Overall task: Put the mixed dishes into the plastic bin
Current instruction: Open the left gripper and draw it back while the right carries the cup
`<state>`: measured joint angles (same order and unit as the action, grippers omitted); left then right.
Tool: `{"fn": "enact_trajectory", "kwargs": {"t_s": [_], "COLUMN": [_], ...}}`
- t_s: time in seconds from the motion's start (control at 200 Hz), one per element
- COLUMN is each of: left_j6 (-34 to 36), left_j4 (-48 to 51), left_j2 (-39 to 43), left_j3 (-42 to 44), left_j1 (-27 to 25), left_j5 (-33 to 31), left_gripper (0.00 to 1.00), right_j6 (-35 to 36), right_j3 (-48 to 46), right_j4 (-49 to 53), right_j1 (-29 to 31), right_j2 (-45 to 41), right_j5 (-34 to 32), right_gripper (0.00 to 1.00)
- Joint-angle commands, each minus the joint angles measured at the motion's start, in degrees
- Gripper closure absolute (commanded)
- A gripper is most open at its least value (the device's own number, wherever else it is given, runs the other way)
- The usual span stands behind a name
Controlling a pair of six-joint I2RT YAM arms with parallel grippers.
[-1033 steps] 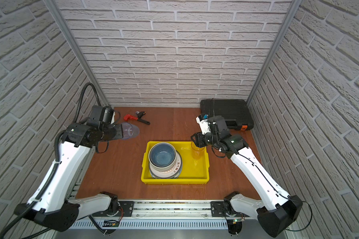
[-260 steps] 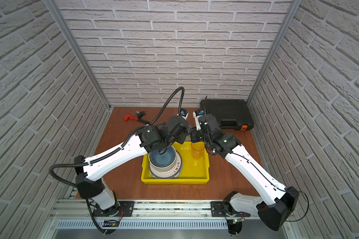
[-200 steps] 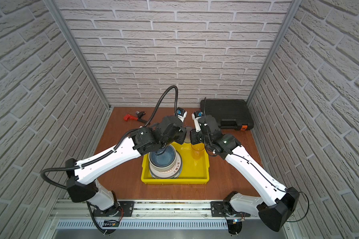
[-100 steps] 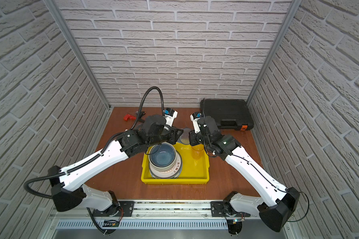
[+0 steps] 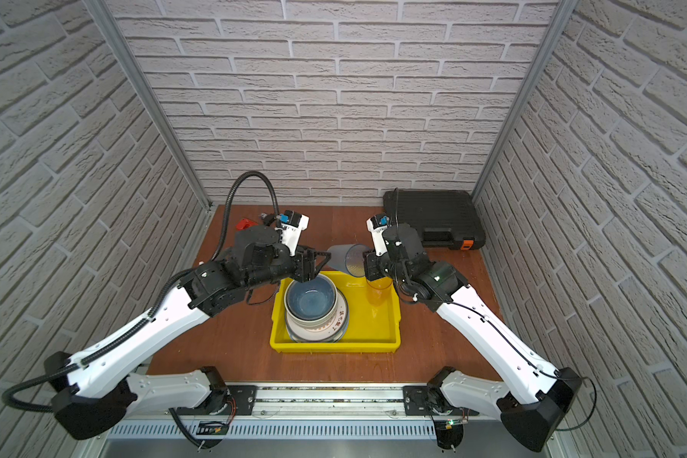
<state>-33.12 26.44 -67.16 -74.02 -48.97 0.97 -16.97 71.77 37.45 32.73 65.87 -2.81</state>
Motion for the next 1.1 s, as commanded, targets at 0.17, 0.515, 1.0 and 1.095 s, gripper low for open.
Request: {"fn": "enact_trajectory", "kwargs": {"t_s": [0.17,0.515,1.0,1.095], "left_j6": [1.5,0.5,3.0,4.5], "left_j4": [2.3,11.0,18.5,18.7], "left_j2": [9.9,20.4,25.4,25.4], "left_j3": [5.8,12.7,14.3,14.5], "left_j1": [3.2,13.1,16.9,17.5], "left_j5": [-4.7,-8.1,-17.7,-18.3], "left_gripper": [0.20,0.11,0.02,0.02], "right_j6": [4.4,9.4,6.6,5.3], "right_j3": [3.5,8.6,7.1,5.8], "right_j4": [6.2,22.1,34.2,35.1], "right_j1": [-0.1,-0.1,-0.1,-0.2], "right_j2": [-1.8,-1.7,4.2,4.8], "right_j5": [-0.8,-0.1,0.3,-1.4], "right_gripper": [0.93,0.92,0.92,0.92]}}
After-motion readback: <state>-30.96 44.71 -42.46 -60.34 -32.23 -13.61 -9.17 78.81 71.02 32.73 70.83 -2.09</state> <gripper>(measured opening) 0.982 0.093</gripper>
